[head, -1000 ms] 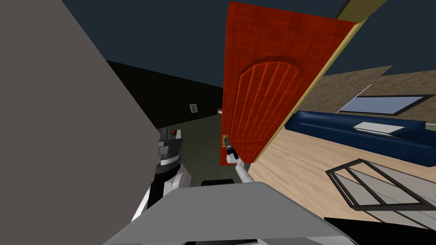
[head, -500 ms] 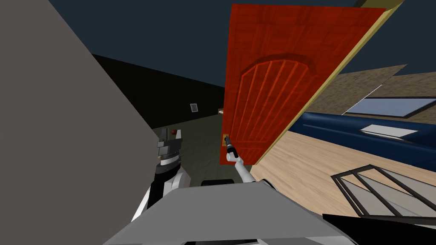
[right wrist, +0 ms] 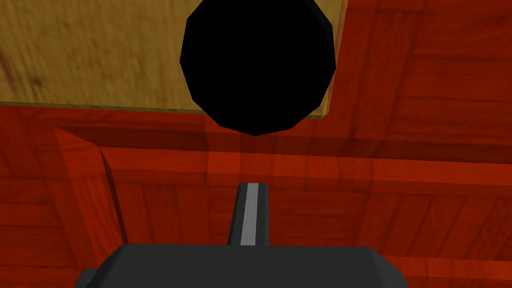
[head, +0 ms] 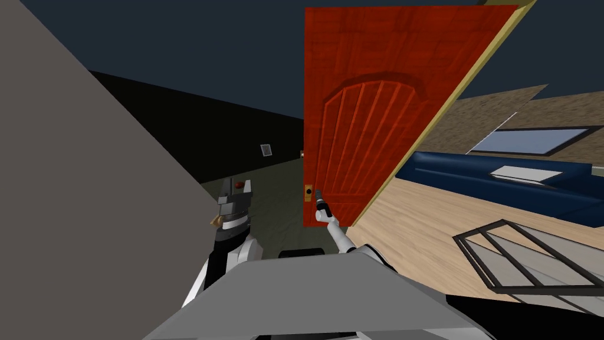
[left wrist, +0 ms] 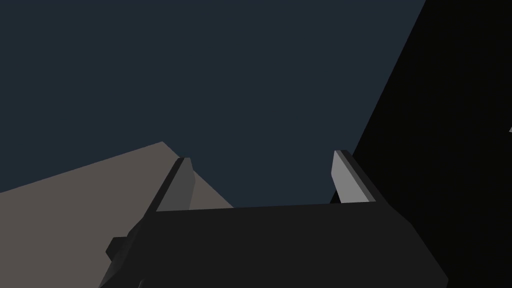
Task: Push the door open
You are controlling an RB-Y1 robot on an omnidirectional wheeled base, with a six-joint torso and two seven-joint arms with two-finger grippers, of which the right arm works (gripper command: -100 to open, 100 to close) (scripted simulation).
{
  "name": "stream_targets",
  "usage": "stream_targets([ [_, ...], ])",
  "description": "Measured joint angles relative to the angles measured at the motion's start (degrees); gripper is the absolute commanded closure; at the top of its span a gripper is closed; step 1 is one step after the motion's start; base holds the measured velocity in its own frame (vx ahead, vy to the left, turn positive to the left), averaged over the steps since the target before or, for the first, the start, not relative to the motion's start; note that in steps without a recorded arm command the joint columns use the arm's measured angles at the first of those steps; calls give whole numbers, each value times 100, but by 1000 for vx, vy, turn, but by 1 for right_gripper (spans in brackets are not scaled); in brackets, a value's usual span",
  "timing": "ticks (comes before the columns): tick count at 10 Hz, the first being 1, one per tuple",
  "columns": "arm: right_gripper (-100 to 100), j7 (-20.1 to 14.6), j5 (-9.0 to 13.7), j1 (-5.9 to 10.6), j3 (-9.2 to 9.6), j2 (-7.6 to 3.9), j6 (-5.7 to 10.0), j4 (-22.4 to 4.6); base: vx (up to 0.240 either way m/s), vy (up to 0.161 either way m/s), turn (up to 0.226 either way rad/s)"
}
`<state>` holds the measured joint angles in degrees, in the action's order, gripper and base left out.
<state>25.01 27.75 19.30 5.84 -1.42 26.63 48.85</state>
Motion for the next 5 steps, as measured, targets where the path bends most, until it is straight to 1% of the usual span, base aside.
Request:
stream_targets([
  [2, -100, 158, 220, 11, 89, -47, 43, 1, -74, -18, 4],
  [5, -100, 456, 633, 58, 249, -86, 150, -40, -83, -25, 5],
])
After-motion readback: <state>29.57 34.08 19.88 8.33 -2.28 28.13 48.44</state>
